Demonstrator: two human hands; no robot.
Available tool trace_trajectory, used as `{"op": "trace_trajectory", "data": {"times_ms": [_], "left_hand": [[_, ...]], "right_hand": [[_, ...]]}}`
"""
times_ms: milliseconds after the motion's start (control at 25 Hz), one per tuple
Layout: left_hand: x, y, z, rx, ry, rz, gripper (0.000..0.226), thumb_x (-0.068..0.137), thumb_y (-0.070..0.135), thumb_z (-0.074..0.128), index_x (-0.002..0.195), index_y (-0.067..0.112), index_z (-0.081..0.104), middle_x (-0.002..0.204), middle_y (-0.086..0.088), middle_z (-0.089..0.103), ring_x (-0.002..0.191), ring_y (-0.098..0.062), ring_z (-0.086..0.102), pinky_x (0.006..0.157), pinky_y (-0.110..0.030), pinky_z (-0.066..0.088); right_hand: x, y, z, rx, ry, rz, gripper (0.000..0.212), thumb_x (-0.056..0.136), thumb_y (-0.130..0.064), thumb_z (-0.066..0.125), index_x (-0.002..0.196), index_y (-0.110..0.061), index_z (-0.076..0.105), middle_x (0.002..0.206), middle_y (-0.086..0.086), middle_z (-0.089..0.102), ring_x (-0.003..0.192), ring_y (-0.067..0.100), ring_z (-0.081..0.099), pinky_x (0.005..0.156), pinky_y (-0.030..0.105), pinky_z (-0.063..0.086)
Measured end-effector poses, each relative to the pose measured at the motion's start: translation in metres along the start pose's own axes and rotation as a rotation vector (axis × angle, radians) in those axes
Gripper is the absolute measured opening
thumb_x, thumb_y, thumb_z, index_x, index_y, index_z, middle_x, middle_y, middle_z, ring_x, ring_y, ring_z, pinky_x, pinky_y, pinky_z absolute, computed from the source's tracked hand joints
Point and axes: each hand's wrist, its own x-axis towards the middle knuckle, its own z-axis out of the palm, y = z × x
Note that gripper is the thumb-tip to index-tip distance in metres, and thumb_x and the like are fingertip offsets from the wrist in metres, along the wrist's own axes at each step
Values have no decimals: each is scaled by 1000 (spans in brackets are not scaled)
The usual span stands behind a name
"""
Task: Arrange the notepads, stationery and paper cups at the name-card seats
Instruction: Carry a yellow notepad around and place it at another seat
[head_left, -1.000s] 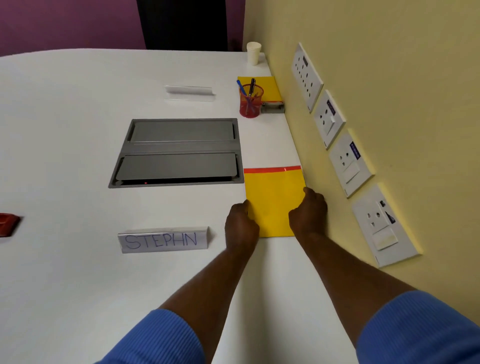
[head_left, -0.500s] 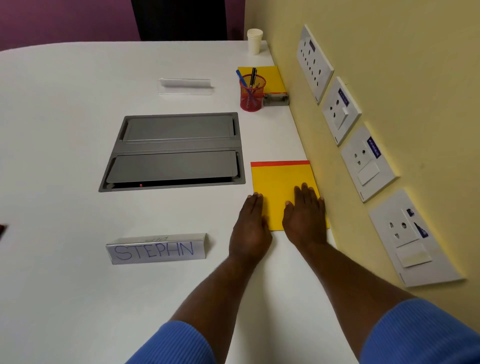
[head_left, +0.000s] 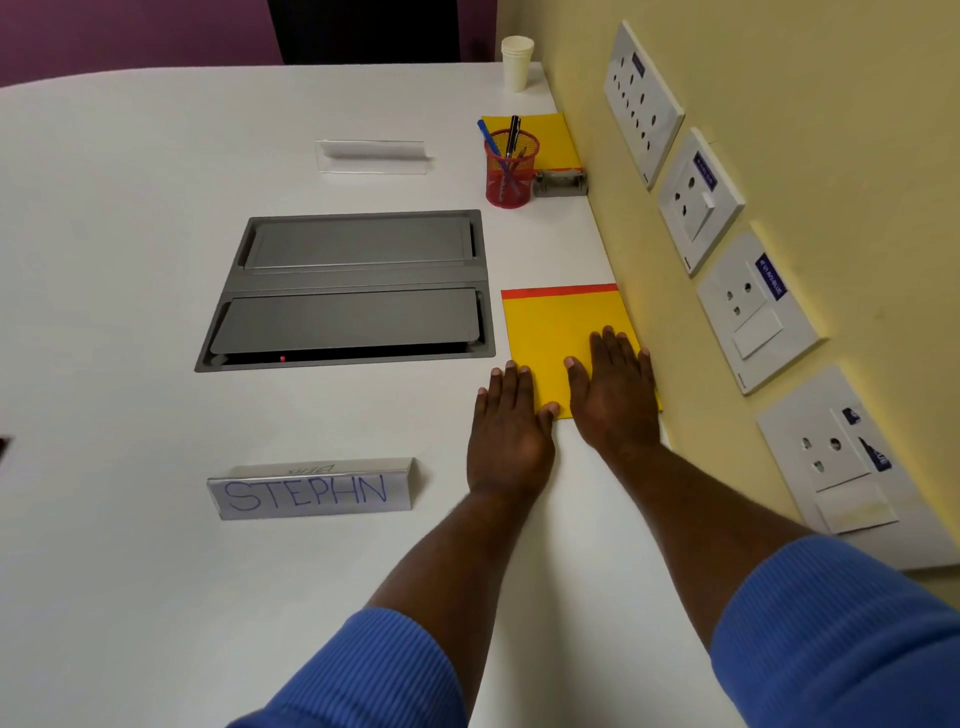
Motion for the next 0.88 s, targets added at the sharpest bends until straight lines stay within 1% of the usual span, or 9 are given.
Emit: {"op": "trace_trajectory", "data": {"times_ms": [120,280,440,560,680,800,880], "left_hand": [[0,2,1,43,-16,-4,73,108,56,25,164,15,3,173,-3,-1,159,-17,-6,126,-31,-7],[1,-1,2,41,-20,-19,72,109,53,24,164,14,-1,173,-4,-4,159,-17,-8,126,-31,-8],[-4,0,5,40,12,12,79,106,59,25,164,14,-3,172,-4,-6,159,-18,-9,127,-33,-5],[-17,-3,5,49,20,53,82,105,61,26,164,13,-3,172,-4,-8,159,-18,-10,127,-32,-4],[-53,-2,1,33,-38,60,79,106,57,26,163,13,-7,171,-4,-12,158,-16,-14,127,-31,-8],[-102,-6,-13,3,-145,85,80,107,54,31,162,12,-9,170,-4,-16,156,-16,-18,129,-36,-7],[-135,-14,-26,26,-212,107,83,106,57,32,162,12,-9,170,-4,-18,155,-15,-21,129,-38,-5]], "right_hand": [[-13,1,-6,38,50,-14,67,104,-48,27,154,-5,37,162,13,33,154,26,23,126,45,10],[-39,1,-6,30,78,-49,66,102,-44,31,153,-4,38,162,14,34,153,27,24,126,46,13],[-43,2,-7,22,78,-50,69,102,-48,31,156,-6,32,164,13,28,155,26,20,127,45,11],[-58,2,-7,22,86,-47,69,103,-48,30,158,-6,28,166,12,24,156,25,16,127,45,11],[-95,-2,-16,16,40,-34,69,104,-48,31,159,-7,23,168,11,18,157,24,11,127,46,12],[-148,-6,-33,-1,-49,-41,72,104,-50,34,160,-7,18,169,10,13,157,23,6,126,49,11],[-187,-11,-44,3,-71,-73,76,102,-55,32,160,-7,21,168,10,15,157,25,9,126,51,13]]}}
